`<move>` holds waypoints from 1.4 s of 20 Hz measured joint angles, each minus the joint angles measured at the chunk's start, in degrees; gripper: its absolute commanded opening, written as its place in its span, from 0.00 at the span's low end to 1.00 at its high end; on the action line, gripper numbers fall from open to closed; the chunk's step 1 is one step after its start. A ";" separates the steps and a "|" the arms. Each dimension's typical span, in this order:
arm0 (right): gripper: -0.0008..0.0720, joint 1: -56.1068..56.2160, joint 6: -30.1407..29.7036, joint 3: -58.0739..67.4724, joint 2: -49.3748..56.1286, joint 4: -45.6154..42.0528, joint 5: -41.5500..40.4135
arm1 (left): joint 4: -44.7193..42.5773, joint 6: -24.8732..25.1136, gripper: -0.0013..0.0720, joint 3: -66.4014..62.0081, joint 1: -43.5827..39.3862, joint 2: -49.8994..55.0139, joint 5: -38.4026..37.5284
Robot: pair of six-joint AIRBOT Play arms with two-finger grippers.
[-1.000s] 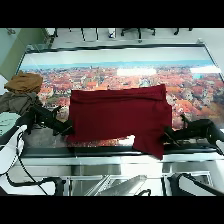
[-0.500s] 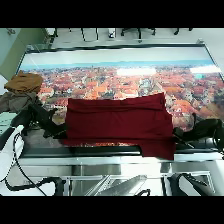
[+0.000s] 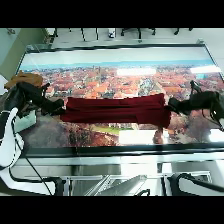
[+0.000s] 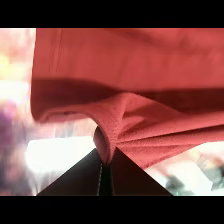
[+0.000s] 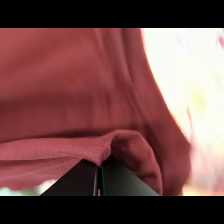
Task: Fold the shirts.
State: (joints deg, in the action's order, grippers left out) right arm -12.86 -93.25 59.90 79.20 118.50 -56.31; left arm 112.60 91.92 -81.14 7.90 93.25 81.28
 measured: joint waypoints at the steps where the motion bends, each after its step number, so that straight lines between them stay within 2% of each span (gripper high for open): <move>1: 0.05 0.55 0.02 3.21 3.32 0.48 0.72 | 0.42 -0.44 0.04 -2.86 0.00 2.27 -0.04; 7: 0.05 2.23 0.22 16.79 18.08 1.64 2.80 | 1.25 -1.49 0.04 -18.38 -1.31 16.11 -1.18; 14: 0.06 3.17 -0.98 20.79 22.16 2.05 6.10 | 1.31 -1.95 0.05 -30.69 -3.15 26.84 0.07; 15: 0.21 3.26 -1.11 20.92 22.27 2.10 6.14 | 1.33 -1.95 0.29 -31.41 -3.32 27.41 0.22; 16: 0.53 3.37 -1.16 20.98 22.38 2.08 6.40 | 1.36 -1.97 0.62 -31.89 -3.45 27.78 0.15; 17: 0.62 3.41 -1.33 21.14 22.43 2.05 6.43 | 1.40 -2.08 0.78 -32.24 -3.54 28.09 0.20; 18: 0.66 3.41 -1.36 21.42 22.45 2.05 5.97 | 1.99 -2.19 0.79 -32.54 -3.58 28.24 0.42; 20: 0.86 2.86 -1.42 22.62 22.51 2.10 3.41 | 3.72 -2.16 0.79 -32.83 -3.58 28.52 0.85; 23: 0.91 0.02 -2.27 25.38 22.58 2.03 -2.45 | 7.78 -2.14 0.79 -34.21 -3.43 28.63 1.49; 25: 0.91 -2.49 -3.56 26.69 23.02 2.14 -7.34 | 9.68 -2.14 0.79 -35.58 -3.41 28.68 1.90; 26: 0.91 -3.50 -4.31 27.02 23.43 2.51 -9.25 | 10.23 -2.12 0.99 -36.09 -3.41 28.65 2.12; 28: 0.91 -5.40 -6.82 27.47 24.96 4.09 -12.72 | 10.95 -2.12 0.99 -36.00 -3.37 28.22 2.73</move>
State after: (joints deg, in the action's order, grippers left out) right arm -18.26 -100.07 87.37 104.16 122.58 -69.04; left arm 123.55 89.80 -117.14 4.54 121.47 84.01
